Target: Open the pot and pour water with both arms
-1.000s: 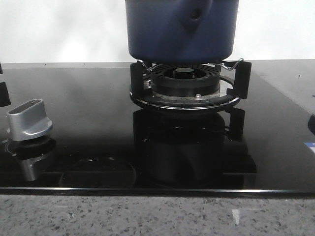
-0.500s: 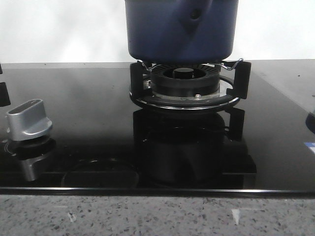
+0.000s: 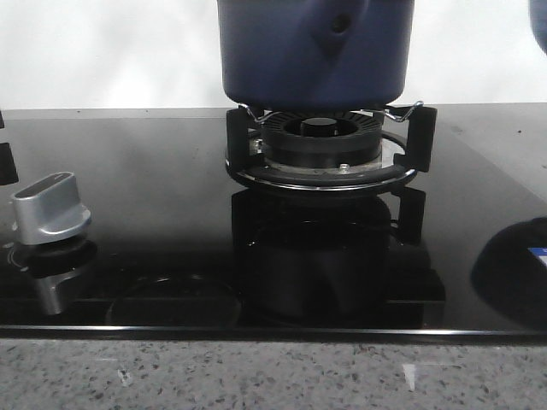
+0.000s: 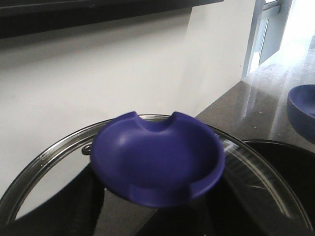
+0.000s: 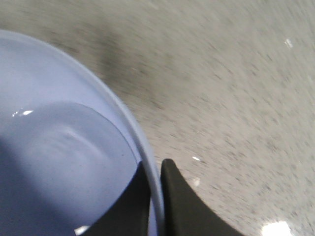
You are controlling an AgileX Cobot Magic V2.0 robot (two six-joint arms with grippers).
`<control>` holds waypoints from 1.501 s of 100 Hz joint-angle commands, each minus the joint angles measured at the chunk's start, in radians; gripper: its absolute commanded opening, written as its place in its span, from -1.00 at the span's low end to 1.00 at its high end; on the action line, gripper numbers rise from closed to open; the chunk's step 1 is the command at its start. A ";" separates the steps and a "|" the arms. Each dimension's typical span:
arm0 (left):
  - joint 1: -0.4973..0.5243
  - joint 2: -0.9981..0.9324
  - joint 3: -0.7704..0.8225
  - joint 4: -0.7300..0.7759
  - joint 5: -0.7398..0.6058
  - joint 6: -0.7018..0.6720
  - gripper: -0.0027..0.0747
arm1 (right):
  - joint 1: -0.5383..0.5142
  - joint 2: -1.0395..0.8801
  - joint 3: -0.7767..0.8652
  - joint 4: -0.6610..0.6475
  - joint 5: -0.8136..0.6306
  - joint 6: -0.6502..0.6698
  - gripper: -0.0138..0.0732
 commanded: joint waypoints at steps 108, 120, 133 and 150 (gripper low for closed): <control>0.002 -0.062 -0.038 -0.111 0.007 -0.008 -0.30 | 0.453 0.243 -0.626 0.120 -0.153 -0.066 -0.79; 0.002 -0.062 -0.038 -0.111 0.007 -0.008 -0.30 | 0.478 0.243 -0.623 0.122 -0.203 -0.102 -0.79; 0.002 -0.062 -0.038 -0.111 0.007 -0.008 -0.30 | 0.493 0.243 -0.580 0.148 -0.259 -0.150 -0.79; 0.002 -0.062 -0.038 -0.111 0.007 -0.008 -0.30 | 0.525 0.199 -0.466 0.148 -0.440 -0.197 -0.79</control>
